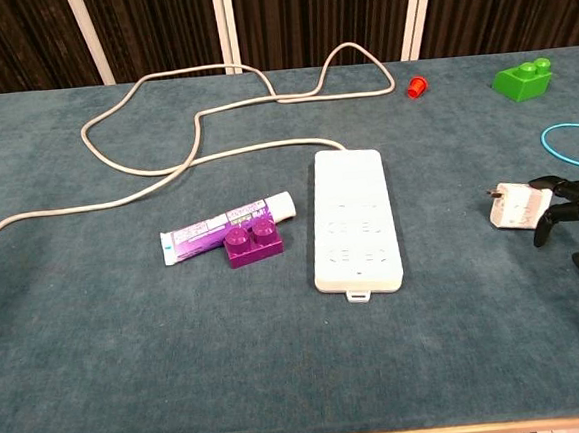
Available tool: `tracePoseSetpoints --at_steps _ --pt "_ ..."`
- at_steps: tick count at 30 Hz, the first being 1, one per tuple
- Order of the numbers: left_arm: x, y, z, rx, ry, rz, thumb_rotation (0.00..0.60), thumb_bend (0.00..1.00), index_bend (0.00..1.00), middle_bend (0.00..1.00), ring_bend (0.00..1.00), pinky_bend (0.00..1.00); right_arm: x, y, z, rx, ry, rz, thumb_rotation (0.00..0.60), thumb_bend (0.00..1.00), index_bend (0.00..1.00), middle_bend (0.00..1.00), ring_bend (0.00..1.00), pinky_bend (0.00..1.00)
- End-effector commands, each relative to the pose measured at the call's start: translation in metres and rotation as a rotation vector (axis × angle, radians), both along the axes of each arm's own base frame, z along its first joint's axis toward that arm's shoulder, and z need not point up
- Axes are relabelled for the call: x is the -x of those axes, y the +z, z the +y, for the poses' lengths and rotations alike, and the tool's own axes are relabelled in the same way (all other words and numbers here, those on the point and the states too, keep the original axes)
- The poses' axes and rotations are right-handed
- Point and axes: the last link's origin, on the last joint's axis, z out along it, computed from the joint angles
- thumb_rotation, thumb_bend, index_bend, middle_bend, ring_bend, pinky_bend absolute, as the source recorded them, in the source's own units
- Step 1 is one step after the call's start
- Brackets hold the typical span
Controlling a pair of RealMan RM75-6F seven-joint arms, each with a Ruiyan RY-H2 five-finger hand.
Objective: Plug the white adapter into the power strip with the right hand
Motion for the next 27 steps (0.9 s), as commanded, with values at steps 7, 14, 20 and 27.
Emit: tracePoseSetpoints --at_steps 7,14,20,27 --pt "-0.001 -0.001 0.0 0.002 -0.002 0.003 0.6 0.17 0.17 0.03 0.0 0.08 -0.005 0.008 0.013 0.009 0.02 -0.006 0.6 0.69 0.34 0.0 0.0 0.0" --pt "0.0 0.0 0.0 -0.001 0.0 0.002 0.6 0.17 0.17 0.03 0.0 0.08 -0.011 0.007 0.019 0.003 0.04 -0.009 0.6 0.69 0.35 0.0 0.0 0.0" --pt "0.001 0.001 0.0 -0.004 0.002 0.0 0.6 0.17 0.17 0.03 0.0 0.08 -0.014 0.006 0.018 0.013 0.042 -0.013 0.6 0.69 0.35 0.0 0.0 0.0" --pt "0.001 0.002 0.0 -0.01 0.005 -0.003 0.6 0.17 0.17 0.03 0.0 0.08 -0.018 0.015 0.01 0.08 0.044 -0.044 0.6 0.69 0.31 0.0 0.0 0.0"
